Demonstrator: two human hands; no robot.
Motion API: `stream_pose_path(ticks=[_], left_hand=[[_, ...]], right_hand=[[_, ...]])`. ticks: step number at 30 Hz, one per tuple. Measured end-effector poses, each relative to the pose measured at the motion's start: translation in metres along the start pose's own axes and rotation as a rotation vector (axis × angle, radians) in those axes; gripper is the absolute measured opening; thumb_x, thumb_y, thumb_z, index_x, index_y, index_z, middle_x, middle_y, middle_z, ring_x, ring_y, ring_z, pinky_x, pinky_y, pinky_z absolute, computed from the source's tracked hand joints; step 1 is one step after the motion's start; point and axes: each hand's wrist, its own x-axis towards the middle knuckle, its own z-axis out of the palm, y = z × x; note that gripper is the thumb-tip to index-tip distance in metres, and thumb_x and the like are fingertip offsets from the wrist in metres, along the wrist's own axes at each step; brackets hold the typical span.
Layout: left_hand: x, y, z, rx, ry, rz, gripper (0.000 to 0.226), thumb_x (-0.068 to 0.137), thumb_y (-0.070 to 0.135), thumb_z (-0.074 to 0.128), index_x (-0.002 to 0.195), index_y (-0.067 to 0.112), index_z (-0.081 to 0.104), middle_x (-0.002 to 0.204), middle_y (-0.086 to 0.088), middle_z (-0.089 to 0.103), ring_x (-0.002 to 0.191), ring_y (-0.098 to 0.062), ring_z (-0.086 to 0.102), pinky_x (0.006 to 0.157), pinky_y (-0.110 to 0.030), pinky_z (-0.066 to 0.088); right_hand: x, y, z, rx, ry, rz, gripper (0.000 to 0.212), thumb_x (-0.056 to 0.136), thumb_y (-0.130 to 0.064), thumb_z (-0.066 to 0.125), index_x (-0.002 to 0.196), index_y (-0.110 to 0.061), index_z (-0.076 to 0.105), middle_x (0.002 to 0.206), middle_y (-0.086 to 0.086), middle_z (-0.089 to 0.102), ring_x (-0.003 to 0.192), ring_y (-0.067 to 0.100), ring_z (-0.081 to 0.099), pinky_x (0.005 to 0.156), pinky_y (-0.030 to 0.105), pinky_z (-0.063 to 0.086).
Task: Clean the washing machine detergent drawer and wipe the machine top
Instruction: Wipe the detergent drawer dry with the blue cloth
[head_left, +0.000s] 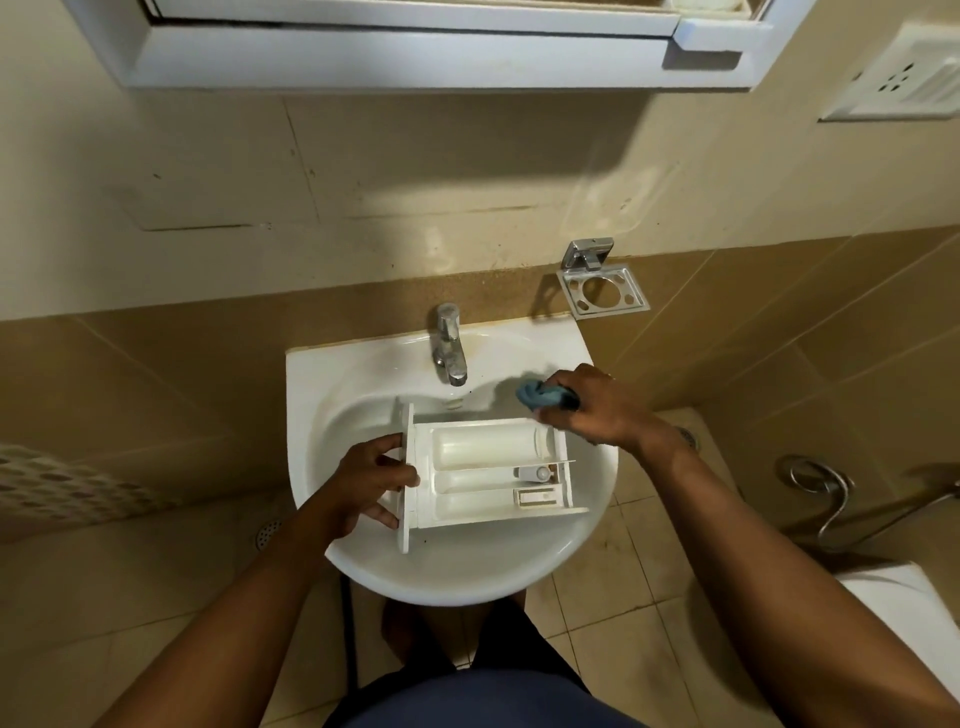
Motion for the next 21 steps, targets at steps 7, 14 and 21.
stream_pose_path(ticks=[7, 14, 21], left_hand=[[-0.006, -0.001, 0.003, 0.018, 0.001, 0.055, 0.061, 0.078, -0.008, 0.073, 0.116, 0.04, 0.07, 0.108, -0.021, 0.069, 0.098, -0.034, 0.07, 0.064, -0.05, 0.063], [-0.011, -0.002, 0.001, 0.026, -0.005, 0.048, 0.062, 0.077, -0.007, 0.076, 0.119, 0.037, 0.069, 0.105, -0.019, 0.071, 0.097, -0.033, 0.071, 0.072, -0.058, 0.062], [-0.014, -0.007, -0.001, 0.006, -0.028, 0.05, 0.069, 0.076, -0.008, 0.075, 0.13, 0.035, 0.067, 0.107, -0.017, 0.07, 0.097, -0.034, 0.071, 0.073, -0.059, 0.062]], right_hand=[[-0.001, -0.041, 0.047, -0.097, -0.06, -0.113, 0.031, 0.085, -0.015, 0.066, 0.115, -0.021, 0.073, 0.107, 0.008, 0.061, 0.104, 0.03, 0.061, 0.091, 0.031, 0.045], [0.003, -0.103, 0.085, 0.036, 0.016, -0.362, 0.046, 0.078, -0.016, 0.067, 0.124, -0.021, 0.071, 0.116, 0.004, 0.06, 0.109, 0.024, 0.059, 0.098, 0.031, 0.045], [-0.003, -0.06, 0.058, -0.145, -0.066, -0.226, 0.046, 0.079, -0.034, 0.08, 0.122, -0.029, 0.065, 0.115, -0.001, 0.065, 0.103, 0.02, 0.061, 0.079, 0.027, 0.044]])
